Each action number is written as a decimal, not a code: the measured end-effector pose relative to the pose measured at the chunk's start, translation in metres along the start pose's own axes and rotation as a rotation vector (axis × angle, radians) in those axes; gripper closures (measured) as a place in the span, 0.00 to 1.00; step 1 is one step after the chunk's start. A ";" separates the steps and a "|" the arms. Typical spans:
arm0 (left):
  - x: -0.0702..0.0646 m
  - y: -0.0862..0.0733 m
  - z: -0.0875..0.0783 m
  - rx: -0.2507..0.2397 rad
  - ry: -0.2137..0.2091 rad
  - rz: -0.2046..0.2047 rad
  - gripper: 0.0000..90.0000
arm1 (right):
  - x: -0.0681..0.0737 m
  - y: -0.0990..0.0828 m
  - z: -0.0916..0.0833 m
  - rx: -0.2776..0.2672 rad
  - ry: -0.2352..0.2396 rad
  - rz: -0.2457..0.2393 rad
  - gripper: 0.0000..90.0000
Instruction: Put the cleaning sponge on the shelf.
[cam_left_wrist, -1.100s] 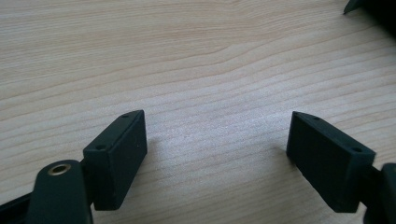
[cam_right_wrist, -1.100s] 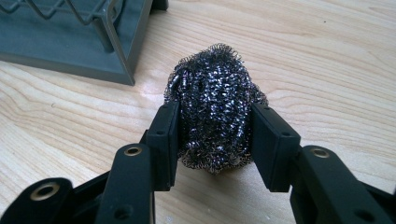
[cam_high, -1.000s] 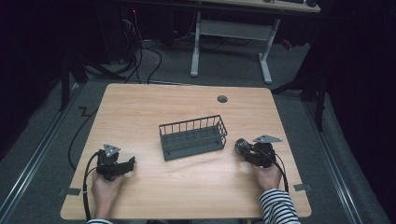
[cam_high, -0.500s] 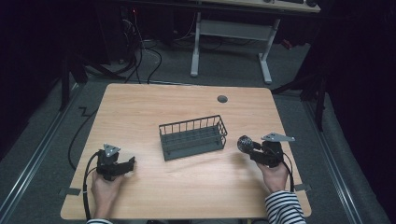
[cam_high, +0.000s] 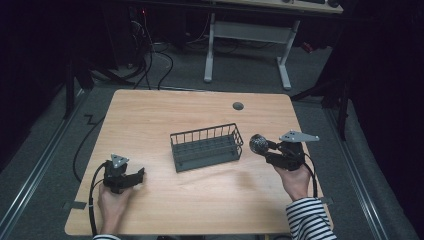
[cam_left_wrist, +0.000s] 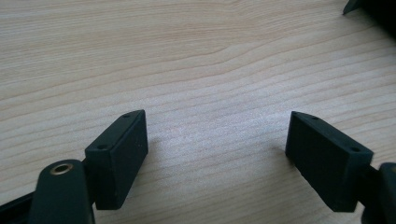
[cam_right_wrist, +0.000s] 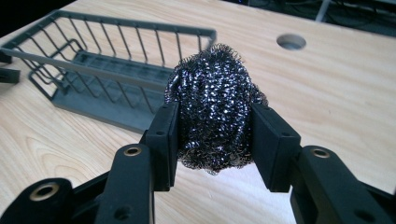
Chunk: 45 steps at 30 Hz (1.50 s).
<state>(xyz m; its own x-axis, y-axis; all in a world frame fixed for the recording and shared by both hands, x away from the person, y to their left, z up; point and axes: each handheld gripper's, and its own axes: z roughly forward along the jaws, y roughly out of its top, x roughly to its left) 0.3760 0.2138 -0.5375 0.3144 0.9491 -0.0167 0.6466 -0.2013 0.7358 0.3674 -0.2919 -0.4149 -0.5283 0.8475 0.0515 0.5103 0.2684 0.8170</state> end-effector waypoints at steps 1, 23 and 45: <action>0.000 0.000 0.000 0.000 0.000 0.000 0.24 | 0.000 0.000 0.000 0.000 0.000 0.000 0.62; -0.001 0.000 0.000 -0.003 -0.002 0.004 0.26 | 0.043 0.054 0.038 -0.011 0.090 -0.113 0.62; -0.001 0.000 0.000 -0.003 -0.003 0.005 0.26 | 0.059 0.060 0.119 0.183 0.095 -0.098 0.59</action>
<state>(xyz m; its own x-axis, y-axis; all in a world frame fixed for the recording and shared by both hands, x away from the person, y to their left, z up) 0.3763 0.2129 -0.5374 0.3196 0.9474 -0.0149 0.6428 -0.2052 0.7380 0.4473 -0.1716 -0.4315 -0.6388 0.7685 0.0376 0.5629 0.4336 0.7037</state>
